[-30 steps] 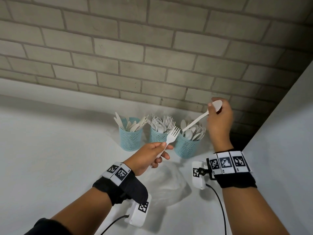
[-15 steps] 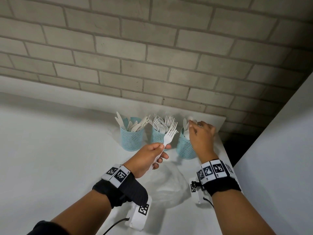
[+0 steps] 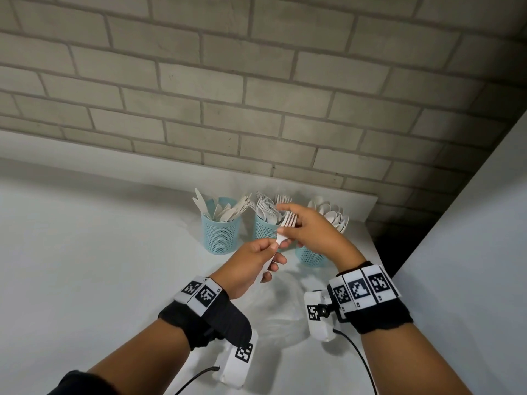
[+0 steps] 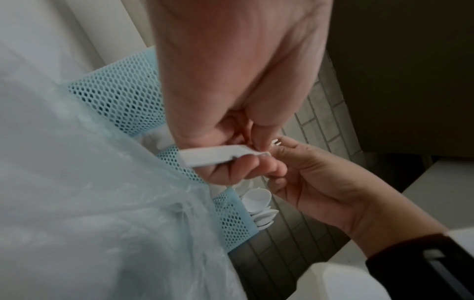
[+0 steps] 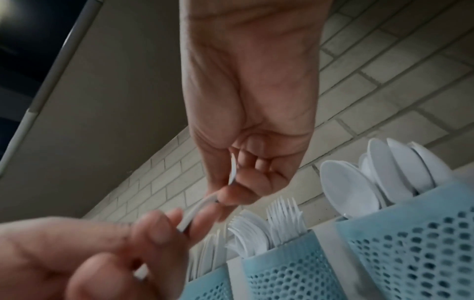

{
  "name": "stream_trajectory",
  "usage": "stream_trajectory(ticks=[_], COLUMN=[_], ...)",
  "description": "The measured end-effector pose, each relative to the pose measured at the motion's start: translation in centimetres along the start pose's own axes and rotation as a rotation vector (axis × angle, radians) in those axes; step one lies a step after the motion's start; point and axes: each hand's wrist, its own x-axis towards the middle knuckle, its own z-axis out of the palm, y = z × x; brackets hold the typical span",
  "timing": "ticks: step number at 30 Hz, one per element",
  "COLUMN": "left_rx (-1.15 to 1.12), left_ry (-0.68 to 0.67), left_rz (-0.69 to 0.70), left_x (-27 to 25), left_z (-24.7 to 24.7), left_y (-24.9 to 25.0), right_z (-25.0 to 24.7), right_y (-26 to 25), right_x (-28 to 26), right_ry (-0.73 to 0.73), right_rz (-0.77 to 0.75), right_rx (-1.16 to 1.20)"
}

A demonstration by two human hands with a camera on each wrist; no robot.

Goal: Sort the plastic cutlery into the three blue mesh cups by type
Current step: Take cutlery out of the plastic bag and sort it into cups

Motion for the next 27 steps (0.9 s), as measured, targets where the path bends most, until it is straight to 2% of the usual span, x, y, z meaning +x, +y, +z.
stream_trajectory(ticks=[3, 9, 11, 14, 16, 18, 20, 24, 25, 27], left_rx=[0.049, 0.147, 0.269, 0.636, 0.968, 1.186, 1.254, 1.314, 1.314, 1.304], left_ry=[0.014, 0.017, -0.029, -0.139, -0.233, -0.282, -0.293, -0.325, -0.309, -0.229], left_rz=[-0.022, -0.095, -0.157, -0.209, -0.188, -0.174, -0.192, -0.183, -0.165, -0.09], left_x=[-0.2, -0.5, -0.8, -1.2, -1.6, -2.1, -2.5, -3.2, -3.4, -3.9], left_z=[-0.3, -1.4, -1.5, -1.6, -1.6, -1.6, -1.6, -1.7, -1.8, -2.0], left_y=[-0.3, -0.8, -1.1, -1.6, -1.8, -2.2, -2.7, -3.6, -3.6, -3.4], right_z=[-0.4, -2.0, -2.1, -1.4, -0.4, 0.6, 1.6, 3.2, 3.4, 3.6], right_y=[-0.2, -1.4, -2.0, -2.1, -1.7, -1.0, 0.1, 1.9, 1.8, 1.2], right_x=[0.3, 1.1, 1.1, 1.4, 1.8, 2.3, 2.8, 3.2, 3.0, 2.3], right_ry=[0.15, 0.694, 0.807, 0.888, 0.873, 0.817, 0.689, 0.321, 0.281, 0.34], right_rz=[-0.001, -0.021, -0.076, -0.164, -0.216, -0.249, -0.223, -0.068, -0.044, -0.102], right_rx=[-0.032, -0.043, -0.03, -0.09, -0.196, -0.318, -0.463, -0.738, -0.753, -0.721])
